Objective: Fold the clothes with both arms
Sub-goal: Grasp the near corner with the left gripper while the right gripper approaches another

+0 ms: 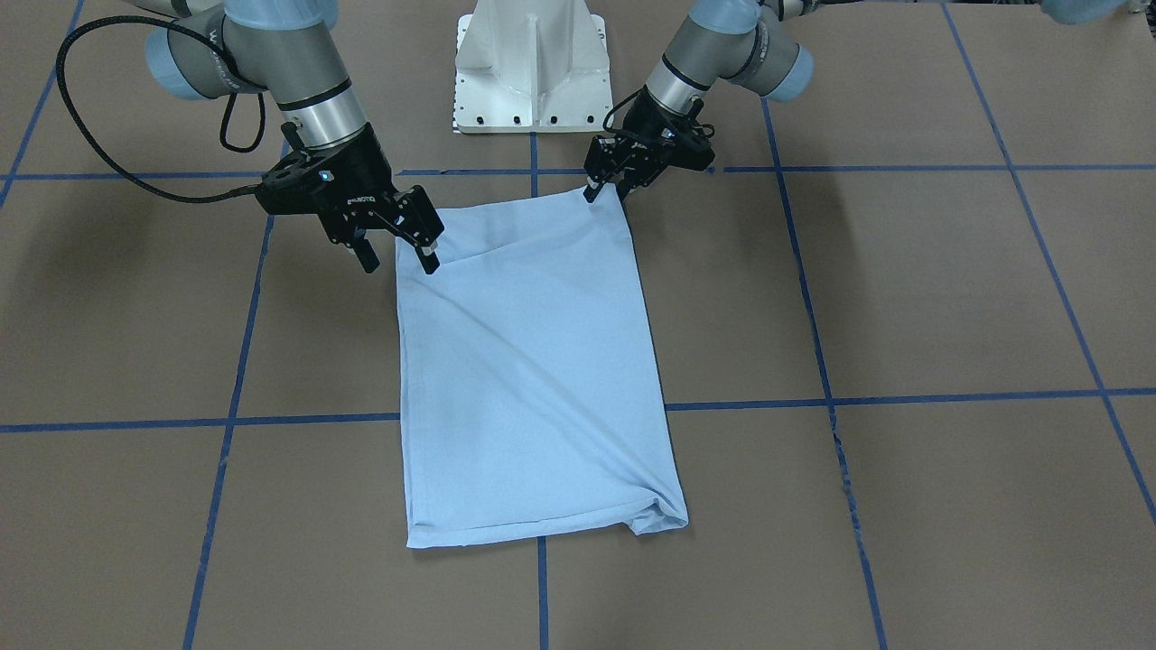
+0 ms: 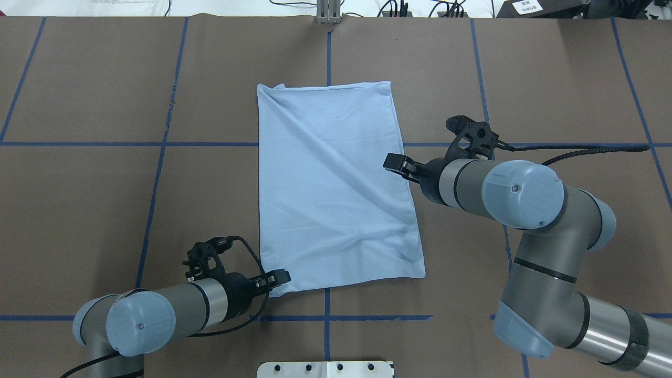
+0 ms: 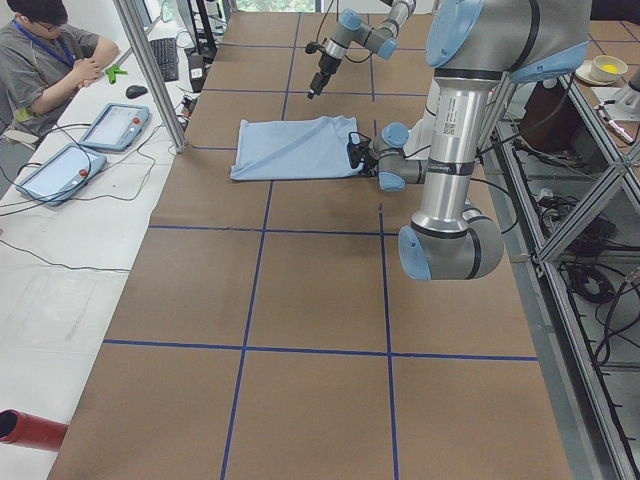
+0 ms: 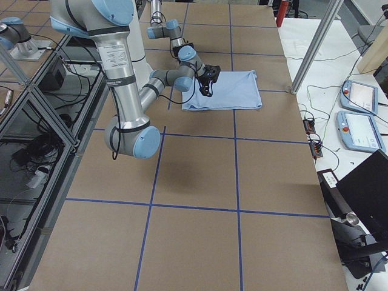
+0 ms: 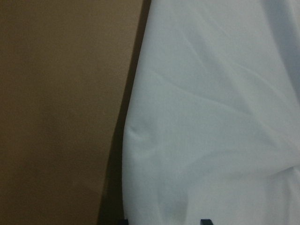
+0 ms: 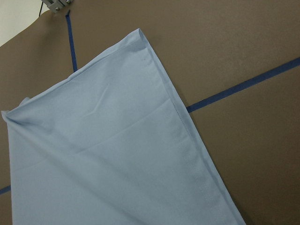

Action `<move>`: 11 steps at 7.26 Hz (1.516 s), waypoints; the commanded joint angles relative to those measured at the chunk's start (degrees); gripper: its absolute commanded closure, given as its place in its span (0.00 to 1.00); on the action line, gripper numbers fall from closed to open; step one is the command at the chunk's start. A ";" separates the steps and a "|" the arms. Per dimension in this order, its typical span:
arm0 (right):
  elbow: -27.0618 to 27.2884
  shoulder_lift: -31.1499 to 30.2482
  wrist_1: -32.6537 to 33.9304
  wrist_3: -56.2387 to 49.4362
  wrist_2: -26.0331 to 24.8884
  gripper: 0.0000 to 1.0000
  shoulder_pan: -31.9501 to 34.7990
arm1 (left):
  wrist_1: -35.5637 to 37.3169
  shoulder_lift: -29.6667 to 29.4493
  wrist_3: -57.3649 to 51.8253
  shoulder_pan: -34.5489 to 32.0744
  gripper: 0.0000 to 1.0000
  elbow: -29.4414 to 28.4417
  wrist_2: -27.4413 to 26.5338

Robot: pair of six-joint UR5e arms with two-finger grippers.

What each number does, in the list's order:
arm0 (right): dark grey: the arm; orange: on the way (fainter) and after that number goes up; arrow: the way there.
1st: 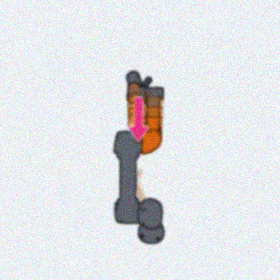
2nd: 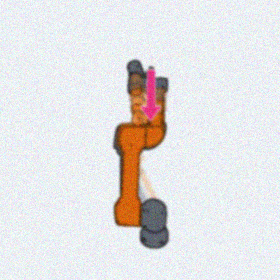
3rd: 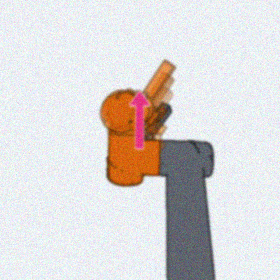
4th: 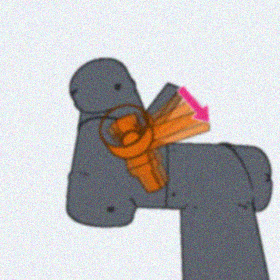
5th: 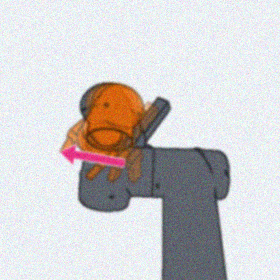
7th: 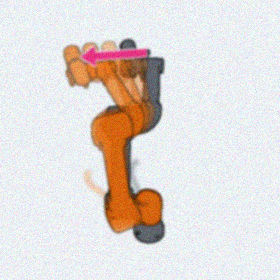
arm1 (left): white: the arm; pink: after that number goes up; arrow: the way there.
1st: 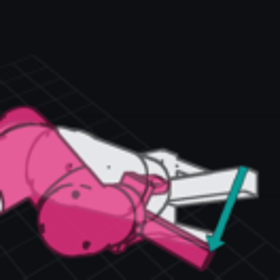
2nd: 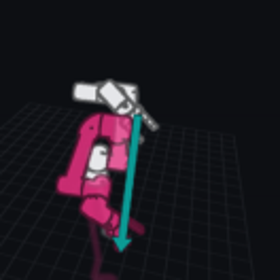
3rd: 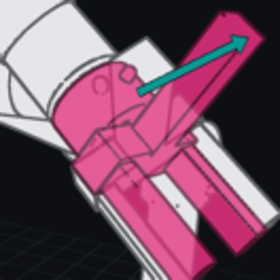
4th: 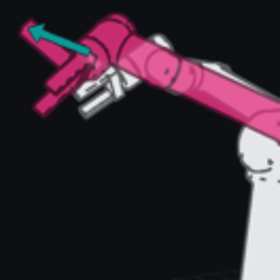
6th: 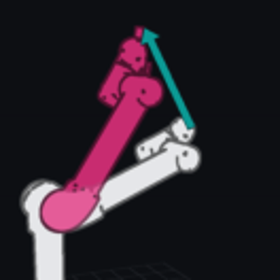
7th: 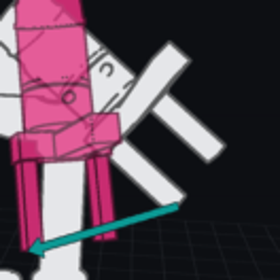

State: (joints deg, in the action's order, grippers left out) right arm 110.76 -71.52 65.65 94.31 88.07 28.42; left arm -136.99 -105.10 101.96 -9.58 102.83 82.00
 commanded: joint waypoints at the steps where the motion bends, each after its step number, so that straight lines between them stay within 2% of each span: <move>1: -0.28 -0.11 0.09 1.13 -0.09 0.00 -0.90 | -0.03 0.07 -0.01 0.00 0.89 0.00 0.00; 2: 0.07 0.24 1.31 6.19 -1.49 0.05 -2.30 | 0.06 0.07 -0.10 0.00 1.00 0.17 0.00; 3: 1.12 0.68 5.76 13.90 -2.98 0.20 -5.28 | 0.06 -0.02 -0.10 0.00 1.00 0.09 0.00; 4: 2.52 3.29 12.85 19.80 -3.08 0.26 -7.13 | 0.06 -0.02 -0.18 0.00 1.00 0.09 0.00; 5: 3.05 4.88 18.57 22.65 -4.47 0.26 -10.11 | 0.06 -0.02 -0.19 0.00 1.00 0.09 0.09; 6: 2.89 4.81 20.46 25.02 -7.88 0.26 -13.62 | 0.06 -0.10 -0.19 0.00 1.00 0.09 0.09; 8: 0.88 4.37 22.05 27.84 -9.84 0.24 -17.24 | 0.06 -0.02 -0.19 0.00 1.00 0.18 0.00; 11: -2.12 4.81 22.59 29.88 -11.25 0.24 -18.66 | -0.03 -0.02 -0.19 0.00 1.00 0.35 0.00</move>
State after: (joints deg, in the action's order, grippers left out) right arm 109.84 -66.75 88.08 123.55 77.25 10.21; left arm -137.01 -105.12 101.78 -9.61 103.10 82.02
